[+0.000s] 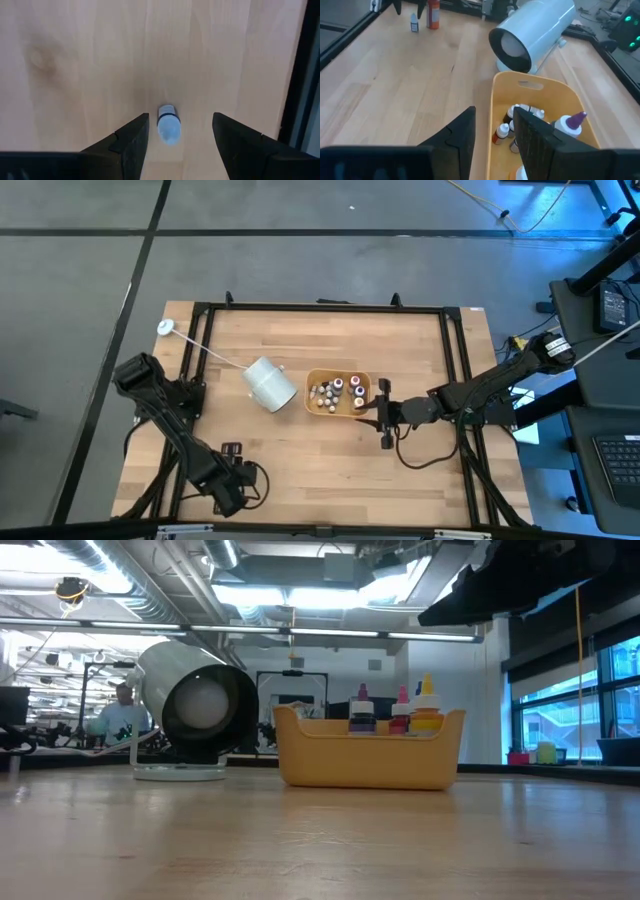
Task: Pick & Place food coloring
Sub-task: Put the small purple food coloring bottle into the yellow bin
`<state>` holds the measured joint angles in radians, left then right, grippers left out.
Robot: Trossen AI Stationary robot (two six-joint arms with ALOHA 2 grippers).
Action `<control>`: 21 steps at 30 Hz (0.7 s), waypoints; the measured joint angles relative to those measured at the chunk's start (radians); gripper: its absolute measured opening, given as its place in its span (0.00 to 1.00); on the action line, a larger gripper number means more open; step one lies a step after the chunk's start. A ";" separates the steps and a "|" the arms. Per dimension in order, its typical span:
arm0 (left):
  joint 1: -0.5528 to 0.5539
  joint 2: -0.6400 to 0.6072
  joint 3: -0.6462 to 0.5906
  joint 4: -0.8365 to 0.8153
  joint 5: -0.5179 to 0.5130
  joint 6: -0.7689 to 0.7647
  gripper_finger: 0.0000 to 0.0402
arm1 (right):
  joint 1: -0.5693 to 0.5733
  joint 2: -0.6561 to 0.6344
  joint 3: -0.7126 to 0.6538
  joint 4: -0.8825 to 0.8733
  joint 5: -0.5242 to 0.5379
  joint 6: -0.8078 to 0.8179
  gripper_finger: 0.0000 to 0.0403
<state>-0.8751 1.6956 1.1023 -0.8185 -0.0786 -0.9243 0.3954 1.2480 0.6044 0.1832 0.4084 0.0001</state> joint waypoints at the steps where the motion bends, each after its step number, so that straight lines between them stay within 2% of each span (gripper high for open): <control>1: 0.001 0.006 0.000 0.000 0.007 0.003 0.53 | 0.000 0.000 0.000 0.000 0.000 0.000 0.33; 9: 0.000 0.014 0.000 0.000 0.011 -0.007 0.53 | 0.000 0.000 0.000 -0.001 -0.043 0.003 0.33; 21: -0.002 0.014 0.000 0.014 -0.005 -0.065 0.53 | 0.000 0.000 0.000 -0.001 -0.045 0.000 0.33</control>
<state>-0.8772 1.7092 1.1023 -0.8042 -0.0840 -0.9892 0.3958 1.2480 0.6044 0.1821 0.3637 0.0002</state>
